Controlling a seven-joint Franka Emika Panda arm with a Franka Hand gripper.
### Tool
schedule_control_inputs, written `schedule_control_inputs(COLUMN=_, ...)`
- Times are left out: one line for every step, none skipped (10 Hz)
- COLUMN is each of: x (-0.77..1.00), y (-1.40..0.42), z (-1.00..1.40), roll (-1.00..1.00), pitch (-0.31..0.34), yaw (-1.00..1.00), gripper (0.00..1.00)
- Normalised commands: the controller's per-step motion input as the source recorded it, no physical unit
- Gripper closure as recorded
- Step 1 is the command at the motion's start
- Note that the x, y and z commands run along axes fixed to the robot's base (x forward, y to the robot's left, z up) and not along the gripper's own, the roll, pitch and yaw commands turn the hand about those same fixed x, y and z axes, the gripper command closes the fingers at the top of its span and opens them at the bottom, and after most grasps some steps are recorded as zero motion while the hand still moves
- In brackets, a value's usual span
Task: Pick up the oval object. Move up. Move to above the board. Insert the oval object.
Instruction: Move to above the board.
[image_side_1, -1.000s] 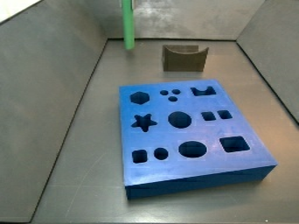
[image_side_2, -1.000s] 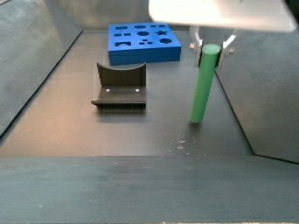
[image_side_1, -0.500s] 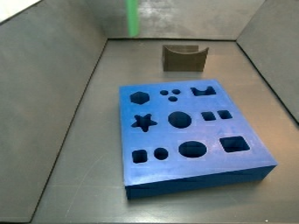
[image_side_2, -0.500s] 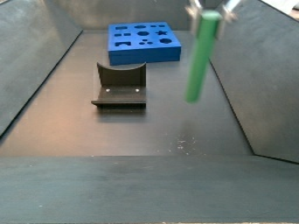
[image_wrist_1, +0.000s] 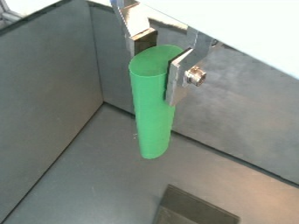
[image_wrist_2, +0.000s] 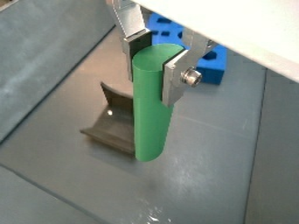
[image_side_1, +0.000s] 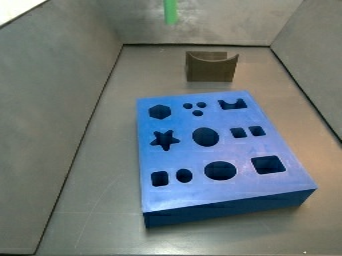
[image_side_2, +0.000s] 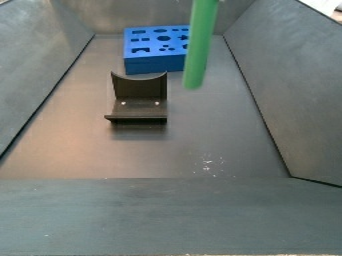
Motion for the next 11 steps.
schedule_control_inputs(x=0.18, y=-0.08, z=0.82, roll=0.11, pitch=0.1, yaw=0.01, gripper=1.0)
schedule_control_inputs(x=0.08, y=-0.05, z=0.61, roll=0.11, pitch=0.086, yaw=0.02, gripper=1.0)
schedule_control_inputs(x=0.04, y=-0.04, z=0.47, roll=0.1, pitch=0.076, yaw=0.03, gripper=1.0)
schedule_control_inputs(x=0.02, y=-0.03, z=0.27, roll=0.1, pitch=0.072, yaw=0.03, gripper=1.0)
schedule_control_inputs(x=-0.06, y=-1.0, z=0.09, roll=-0.09, pitch=0.39, yaw=1.0, gripper=1.0)
schedule_control_inputs(x=-0.05, y=-1.0, z=0.06, roll=-0.09, pitch=0.394, yaw=1.0, gripper=1.0)
schedule_control_inputs(x=-0.05, y=-1.0, z=0.07, roll=-0.09, pitch=0.357, yaw=0.88, gripper=1.0)
schedule_control_inputs(x=-0.05, y=-1.0, z=0.07, roll=-0.09, pitch=0.252, yaw=0.62, gripper=1.0)
schedule_control_inputs(x=-0.05, y=-1.0, z=0.07, roll=-0.05, pitch=0.168, yaw=0.4, gripper=1.0)
schedule_control_inputs(x=-0.05, y=-1.0, z=0.08, roll=-0.01, pitch=0.113, yaw=0.24, gripper=1.0)
schedule_control_inputs(x=-0.04, y=-1.0, z=0.08, roll=0.0, pitch=0.067, yaw=0.12, gripper=1.0)
